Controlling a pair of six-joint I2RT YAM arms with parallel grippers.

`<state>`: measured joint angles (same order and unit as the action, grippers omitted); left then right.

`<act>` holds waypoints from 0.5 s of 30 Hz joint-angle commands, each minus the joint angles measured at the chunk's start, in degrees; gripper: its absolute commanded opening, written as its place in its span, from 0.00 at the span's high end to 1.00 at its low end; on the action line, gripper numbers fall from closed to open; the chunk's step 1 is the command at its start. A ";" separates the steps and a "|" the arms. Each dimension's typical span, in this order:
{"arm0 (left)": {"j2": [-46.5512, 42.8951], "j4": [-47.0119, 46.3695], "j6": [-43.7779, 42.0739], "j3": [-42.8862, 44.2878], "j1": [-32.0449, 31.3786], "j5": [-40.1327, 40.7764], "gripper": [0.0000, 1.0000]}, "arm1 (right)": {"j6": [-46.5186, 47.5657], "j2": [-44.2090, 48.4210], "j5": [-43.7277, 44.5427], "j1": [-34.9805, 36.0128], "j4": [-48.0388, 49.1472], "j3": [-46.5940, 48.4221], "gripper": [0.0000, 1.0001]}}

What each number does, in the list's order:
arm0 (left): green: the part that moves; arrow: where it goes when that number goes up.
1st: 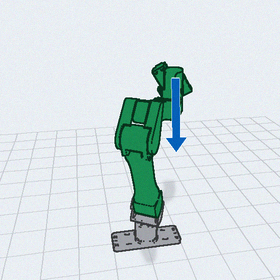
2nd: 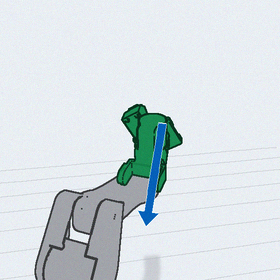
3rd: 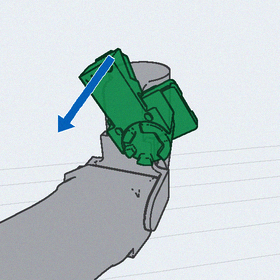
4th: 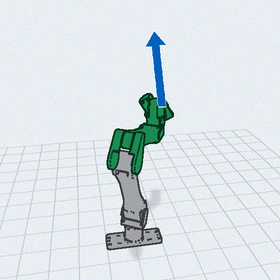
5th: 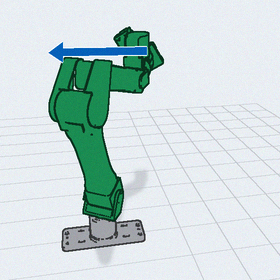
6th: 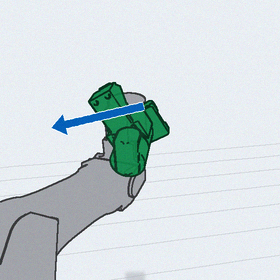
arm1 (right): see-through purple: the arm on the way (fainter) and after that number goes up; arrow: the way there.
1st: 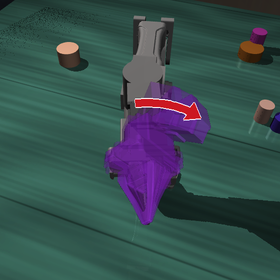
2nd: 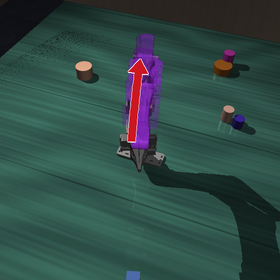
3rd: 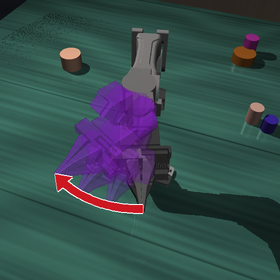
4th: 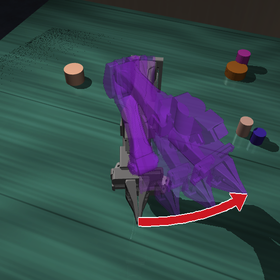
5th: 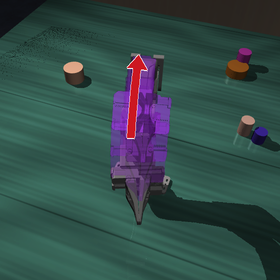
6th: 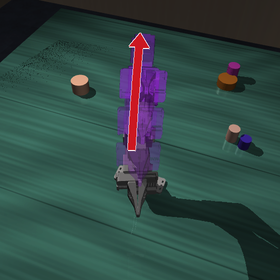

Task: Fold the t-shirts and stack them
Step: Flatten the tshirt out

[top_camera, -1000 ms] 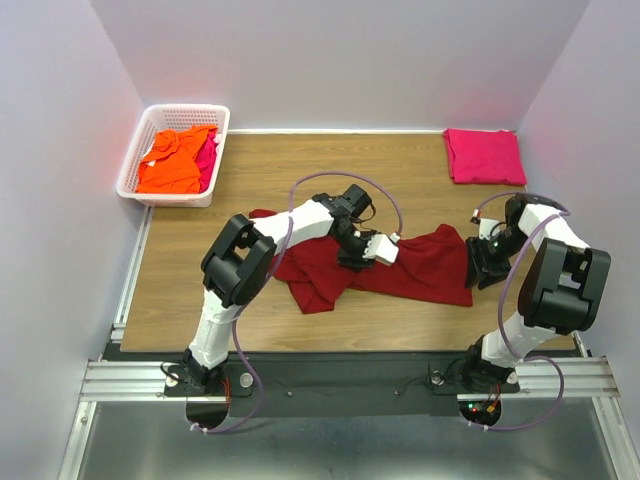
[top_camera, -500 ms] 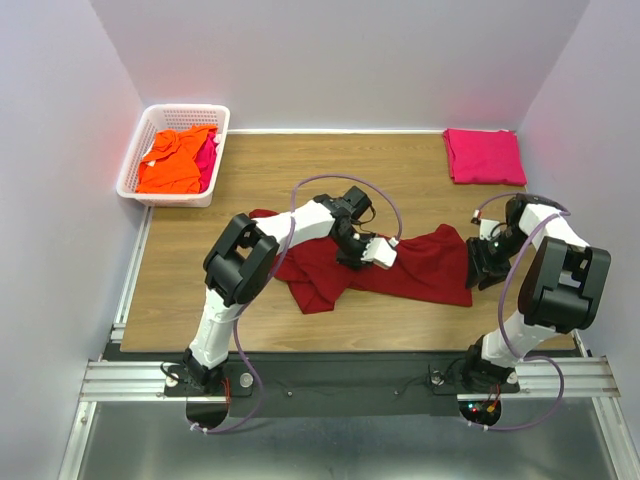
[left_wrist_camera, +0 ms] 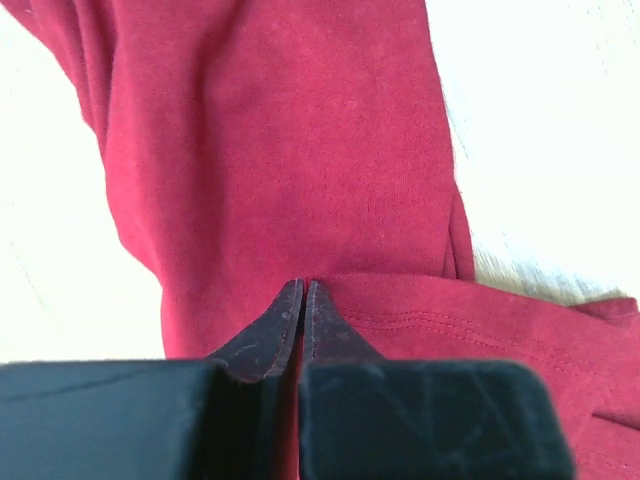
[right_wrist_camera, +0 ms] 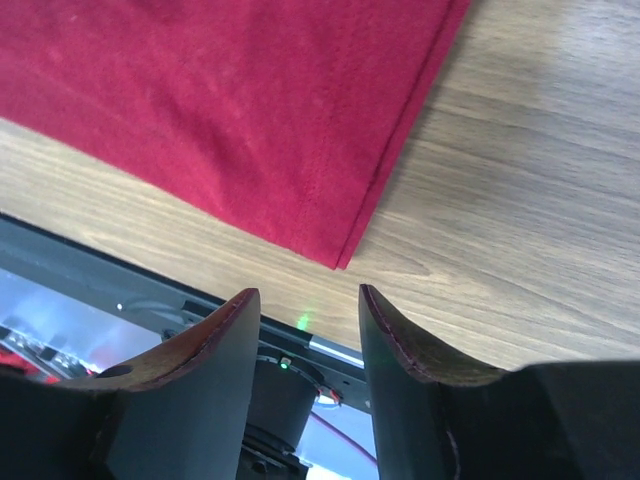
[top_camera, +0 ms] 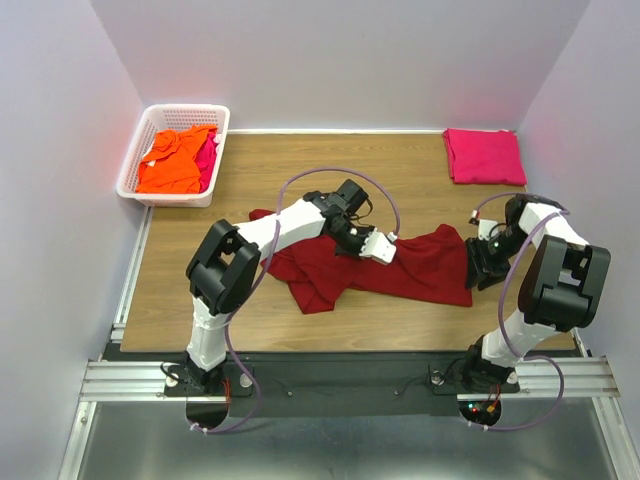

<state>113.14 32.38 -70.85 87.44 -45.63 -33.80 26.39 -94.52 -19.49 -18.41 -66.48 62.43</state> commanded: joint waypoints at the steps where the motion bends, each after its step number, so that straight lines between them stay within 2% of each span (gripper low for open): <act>1: -3.54 1.37 2.46 2.64 0.89 -0.92 0.98 | 4.62 2.67 -1.96 -0.57 -3.39 3.22 0.47; 5: -5.03 2.94 8.00 7.38 6.15 -1.97 1.00 | 8.32 5.04 -1.35 -0.57 -5.41 4.62 0.43; 11: -6.27 6.64 17.40 19.60 21.08 -7.76 1.00 | 10.35 5.66 -0.38 -0.57 -6.12 7.17 0.41; 14: -7.49 3.31 23.46 19.53 28.12 -8.04 1.00 | 10.35 4.61 -0.81 -0.57 -6.12 9.54 0.41; 15: -8.28 -0.44 26.78 18.39 29.62 -5.77 1.00 | 10.43 4.35 -1.34 -0.57 -6.21 10.33 0.41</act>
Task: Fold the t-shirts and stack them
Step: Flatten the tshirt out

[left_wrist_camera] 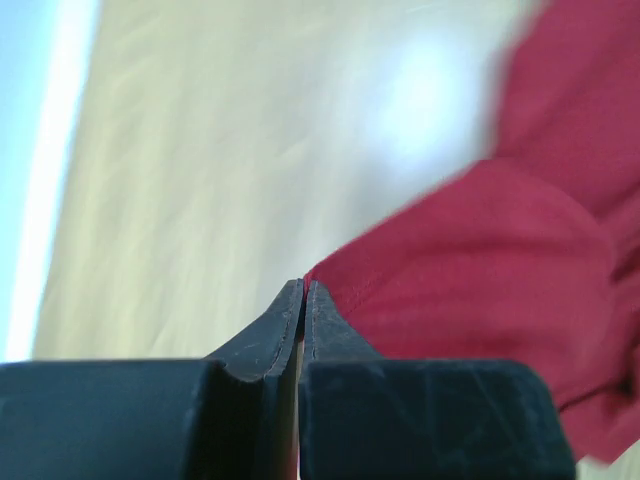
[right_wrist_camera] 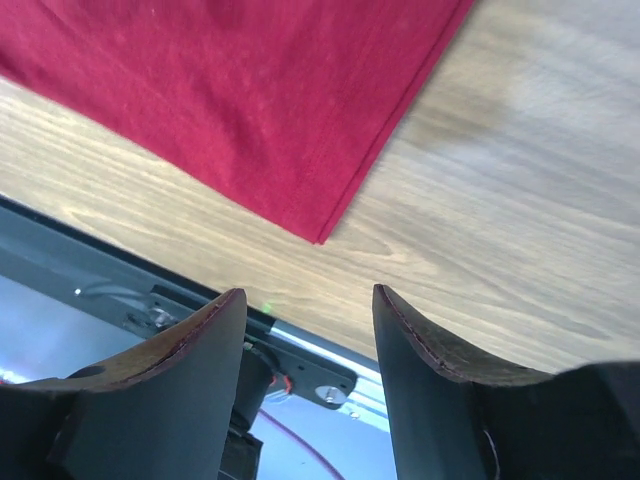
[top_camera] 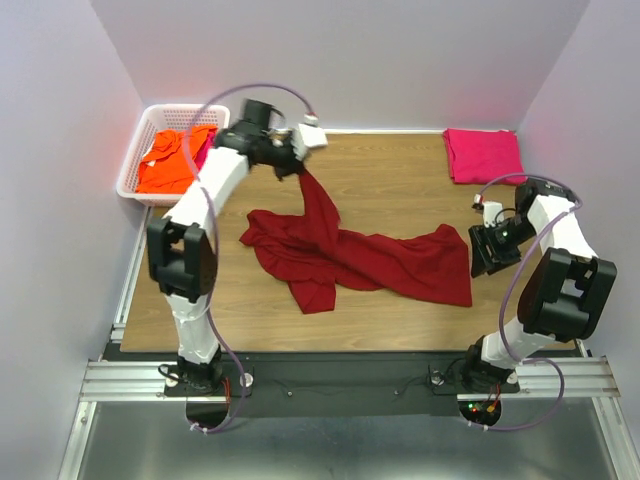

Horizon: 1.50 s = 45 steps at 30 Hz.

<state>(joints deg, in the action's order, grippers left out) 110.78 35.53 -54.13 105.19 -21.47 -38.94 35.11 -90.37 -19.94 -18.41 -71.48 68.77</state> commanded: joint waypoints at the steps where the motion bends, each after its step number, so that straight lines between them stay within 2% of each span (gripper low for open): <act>1: -6.19 -5.71 11.66 -1.72 7.04 1.04 1.00 | 1.63 -0.24 -1.06 -0.57 -1.12 5.13 0.41; 2: -6.45 -9.56 14.81 -2.87 9.67 4.02 1.00 | 1.63 -1.03 -1.32 -0.57 -1.11 5.67 0.41; 6: -4.71 -14.60 21.50 -5.95 14.69 10.96 1.00 | 2.06 -2.62 -2.29 -0.57 -1.46 7.25 0.42; 9: -3.91 -17.15 24.15 -7.45 15.94 15.81 1.00 | 2.59 -3.15 -3.87 -0.57 -2.43 7.69 0.43; 15: -2.24 -16.37 26.00 -8.07 15.94 16.79 1.00 | 5.14 -2.10 -8.70 0.13 -4.71 7.60 0.54; 18: -0.84 -15.75 26.88 -7.02 15.94 16.18 1.00 | 4.62 0.45 -8.45 4.25 -4.46 3.85 0.62; 22: 0.57 -14.61 27.06 -5.26 15.94 15.82 1.00 | 1.11 4.67 -4.06 16.18 0.37 -4.14 0.64; 24: 0.84 -13.91 26.88 -4.73 15.94 15.65 1.00 | -0.30 6.08 -0.73 19.89 3.61 -7.06 0.63; 28: 1.10 -13.56 26.88 -4.73 15.85 15.47 1.00 | -2.94 5.91 2.97 26.66 8.27 -10.76 0.47; 30: 1.10 -13.56 27.14 -4.90 15.85 15.12 1.00 | -3.38 4.51 5.17 28.77 10.91 -12.86 0.44; 39: 0.40 -13.73 27.41 -5.87 15.85 15.12 1.00 | -4.61 1.25 10.35 34.23 18.82 -17.88 0.43; 42: 0.31 -13.91 27.50 -6.13 15.85 15.12 1.00 | -5.41 0.46 13.34 35.11 21.64 -19.99 0.46; 45: 0.14 -13.82 27.41 -6.22 15.85 15.12 1.00 | -5.41 -0.16 15.90 35.38 22.53 -20.35 0.70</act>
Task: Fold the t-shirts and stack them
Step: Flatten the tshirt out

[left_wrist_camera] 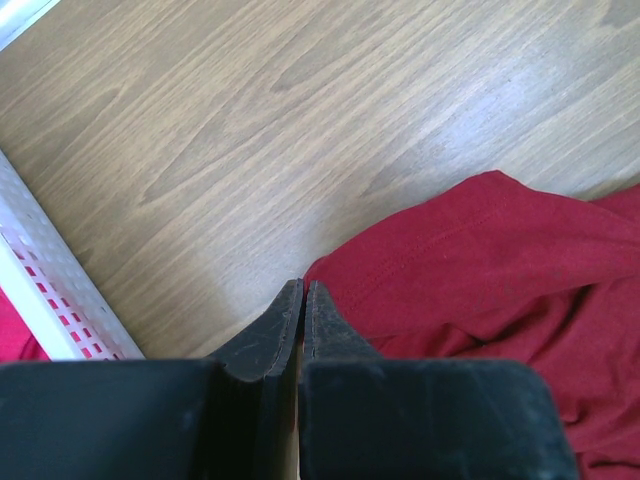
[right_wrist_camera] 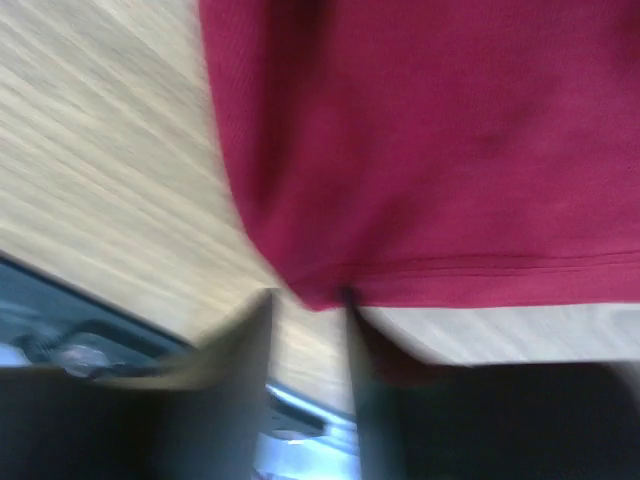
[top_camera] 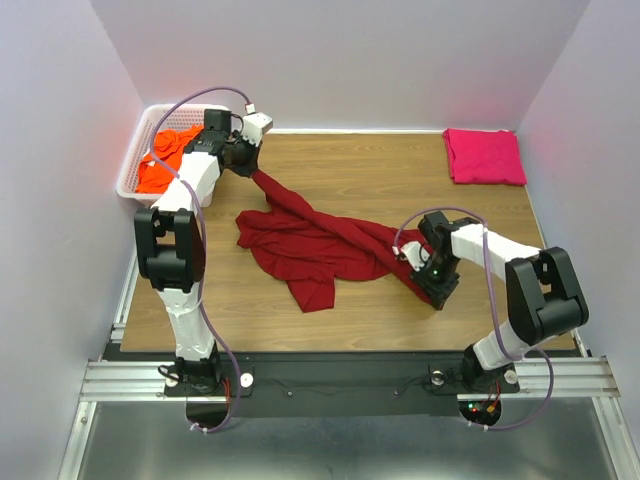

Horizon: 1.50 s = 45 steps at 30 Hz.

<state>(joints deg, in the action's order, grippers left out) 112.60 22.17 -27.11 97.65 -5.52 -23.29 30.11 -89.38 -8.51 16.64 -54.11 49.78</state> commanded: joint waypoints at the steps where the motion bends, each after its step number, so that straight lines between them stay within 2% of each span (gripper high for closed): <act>1: -1.77 -0.38 0.31 1.23 -0.11 -0.44 1.00 | -0.14 -0.88 4.04 0.32 4.19 -1.18 0.87; 2: -1.77 -0.38 0.13 1.23 -0.11 -0.18 1.00 | 0.21 -0.18 3.33 0.32 3.14 -0.22 0.99; 8: -1.94 0.15 -0.66 1.32 -0.11 0.00 1.00 | 9.06 9.38 -11.24 0.41 -13.19 8.30 0.99; 12: -2.12 1.11 -1.10 1.67 -0.11 -0.09 1.00 | 14.36 12.12 -19.77 0.41 -25.50 19.97 0.99; 15: -2.29 1.29 -1.36 1.93 0.07 0.17 1.00 | 13.04 13.18 -19.87 -0.12 -25.44 23.60 0.99; 18: -1.94 1.90 -1.19 2.90 0.24 0.26 1.00 | 15.76 6.09 -21.54 -8.79 -25.61 26.50 0.99; 19: -1.59 2.08 -1.19 3.16 0.25 0.26 1.00 | 18.03 3.63 -23.20 -15.87 -25.52 27.55 0.99; 20: -1.50 2.52 -1.27 3.77 0.33 0.44 1.00 | 18.84 -2.23 -23.74 -18.90 -25.44 30.96 1.00; 21: -1.15 2.87 -1.28 4.21 0.33 0.61 1.00 | 19.37 -2.29 -23.74 -21.19 -25.43 32.82 0.99; 23: -0.28 3.23 -1.45 5.44 0.42 0.87 1.00 | 19.90 -10.87 -23.57 -25.32 -25.43 36.60 0.99; 26: 1.65 4.28 -0.75 7.55 0.60 1.14 1.00 | 19.38 -20.80 -23.65 -26.14 -25.26 41.88 1.00; 32: 4.03 3.93 0.65 10.10 0.68 4.12 1.00 | 12.89 -29.16 -24.27 -27.19 -19.55 45.22 0.99; 36: 4.65 4.37 1.62 11.51 1.65 6.50 1.00 | 13.13 -30.68 -24.71 -29.21 -21.03 49.53 1.00; 40: 0.10 3.40 1.45 9.76 3.76 1.50 1.00 | 17.17 -26.99 -24.79 -31.93 -25.50 51.73 0.99; 45: -8.25 2.35 -2.23 2.30 4.55 -6.13 1.00 | 23.58 -13.65 -22.08 -33.26 -25.52 40.94 0.99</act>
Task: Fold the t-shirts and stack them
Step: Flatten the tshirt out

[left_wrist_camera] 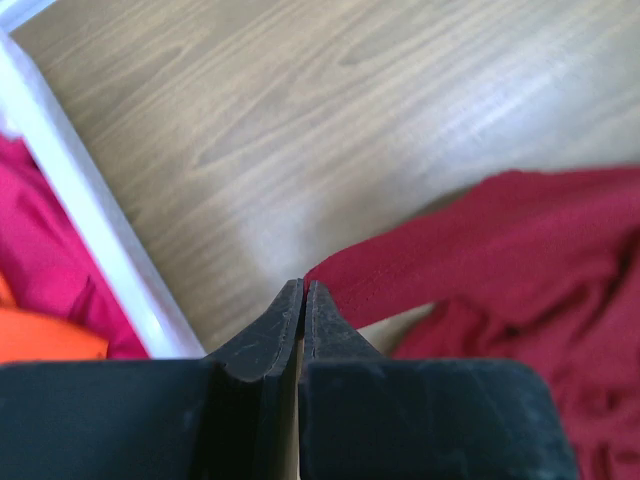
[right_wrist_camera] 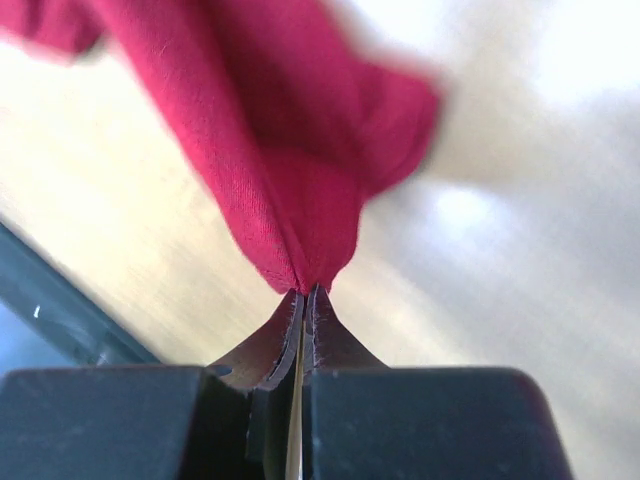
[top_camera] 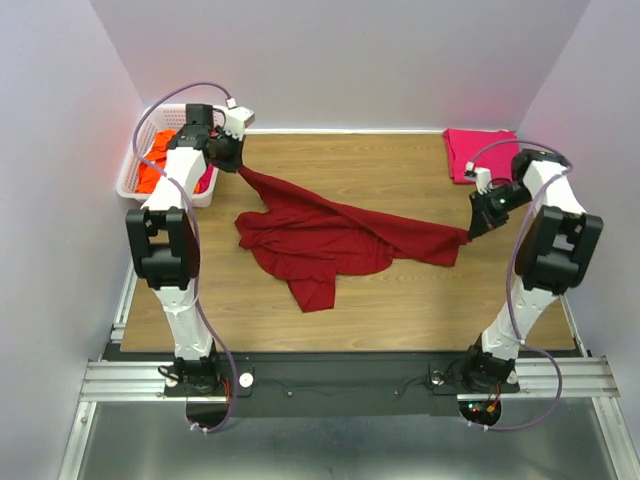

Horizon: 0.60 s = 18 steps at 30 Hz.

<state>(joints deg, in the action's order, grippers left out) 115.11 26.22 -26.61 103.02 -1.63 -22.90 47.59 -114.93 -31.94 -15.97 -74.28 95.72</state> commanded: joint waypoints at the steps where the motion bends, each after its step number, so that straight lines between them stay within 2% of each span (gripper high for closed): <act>1: -14.26 -1.61 -3.70 -6.14 0.66 -7.59 1.00 | 7.76 16.97 2.92 -0.64 -5.35 -7.37 0.99; 6: -25.34 2.16 -9.24 -14.22 0.75 -13.04 1.00 | 11.99 32.03 6.63 -0.64 -5.35 -21.24 0.99; 12: -37.57 4.46 -10.57 -23.12 1.19 -15.86 1.00 | 14.37 46.79 11.38 -0.64 -5.44 -29.28 1.00; 14: -40.31 4.20 -9.52 -23.66 2.94 -15.17 1.00 | 14.28 46.82 10.24 -0.64 -5.35 -27.62 0.99; 17: -38.39 3.76 -8.12 -21.30 3.03 -12.63 1.00 | 12.53 37.97 6.65 -0.64 -5.09 -21.14 1.00; 18: -37.16 2.88 -7.24 -20.41 3.12 -12.00 1.00 | 11.91 30.11 5.85 -0.64 -5.17 -19.19 0.99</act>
<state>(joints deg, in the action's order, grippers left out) 75.20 30.89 -35.35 80.40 0.73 -36.56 60.05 -72.69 -23.94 -16.43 -79.64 70.11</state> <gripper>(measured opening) 0.102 0.021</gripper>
